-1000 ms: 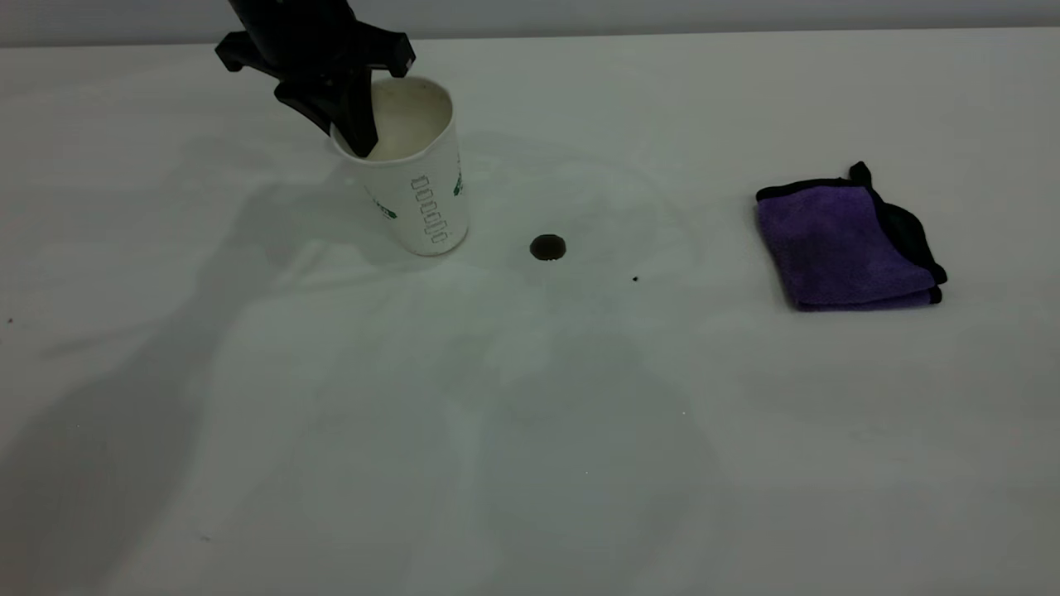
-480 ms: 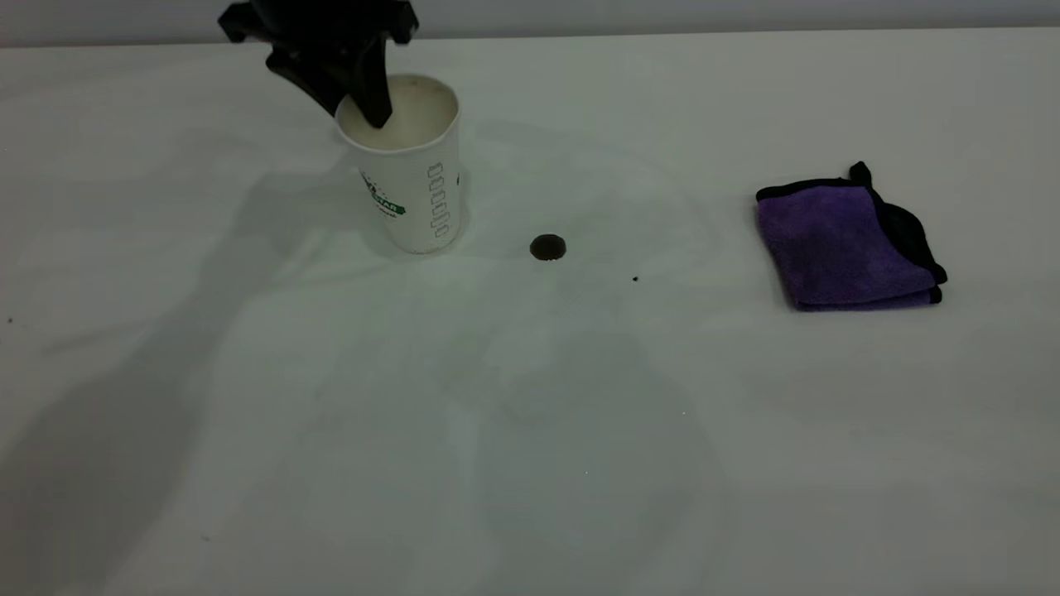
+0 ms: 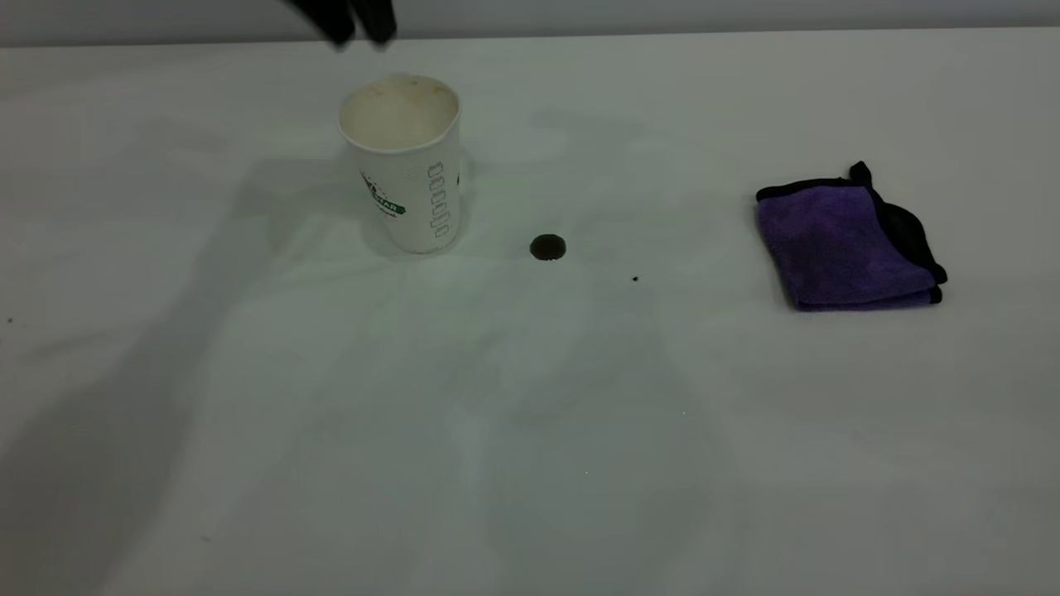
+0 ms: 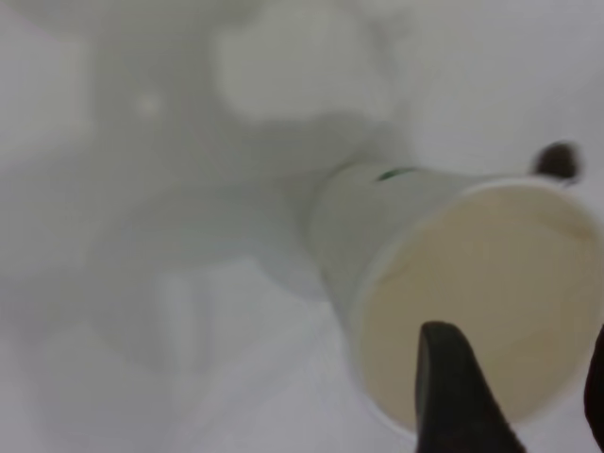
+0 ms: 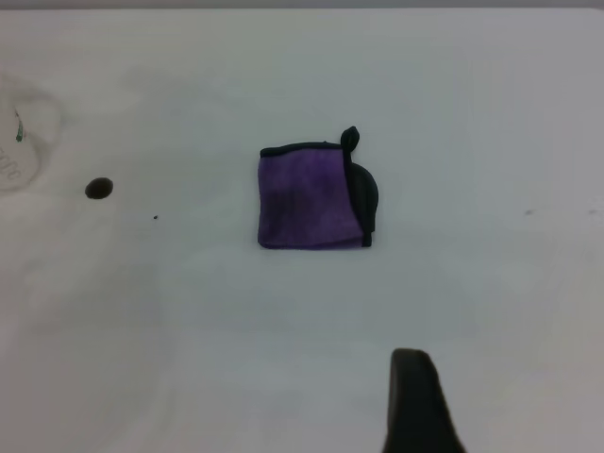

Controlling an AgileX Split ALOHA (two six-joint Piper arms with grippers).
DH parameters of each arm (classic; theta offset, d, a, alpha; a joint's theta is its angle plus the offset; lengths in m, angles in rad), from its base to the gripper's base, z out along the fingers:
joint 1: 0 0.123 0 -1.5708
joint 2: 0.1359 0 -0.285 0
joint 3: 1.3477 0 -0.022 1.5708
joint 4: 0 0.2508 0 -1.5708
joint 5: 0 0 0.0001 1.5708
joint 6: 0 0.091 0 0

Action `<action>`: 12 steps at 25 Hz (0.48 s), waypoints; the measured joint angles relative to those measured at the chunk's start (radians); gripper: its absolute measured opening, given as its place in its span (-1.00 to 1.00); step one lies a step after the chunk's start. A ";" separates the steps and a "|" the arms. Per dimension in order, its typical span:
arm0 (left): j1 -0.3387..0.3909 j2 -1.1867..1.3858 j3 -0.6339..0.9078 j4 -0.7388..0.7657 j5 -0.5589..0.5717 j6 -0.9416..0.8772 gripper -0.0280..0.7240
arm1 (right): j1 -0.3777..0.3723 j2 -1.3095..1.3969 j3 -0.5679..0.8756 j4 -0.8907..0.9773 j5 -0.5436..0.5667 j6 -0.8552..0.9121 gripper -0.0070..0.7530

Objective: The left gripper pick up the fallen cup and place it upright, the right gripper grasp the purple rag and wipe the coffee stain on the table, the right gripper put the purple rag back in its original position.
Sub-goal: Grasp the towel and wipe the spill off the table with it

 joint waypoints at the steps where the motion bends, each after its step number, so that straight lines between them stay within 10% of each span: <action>1: 0.000 -0.026 -0.012 -0.007 0.019 -0.003 0.10 | 0.000 0.000 0.000 0.000 0.000 0.000 0.39; 12: -0.001 -0.444 -0.062 -0.020 0.124 -0.091 0.10 | 0.000 0.000 0.000 0.000 0.000 0.000 0.39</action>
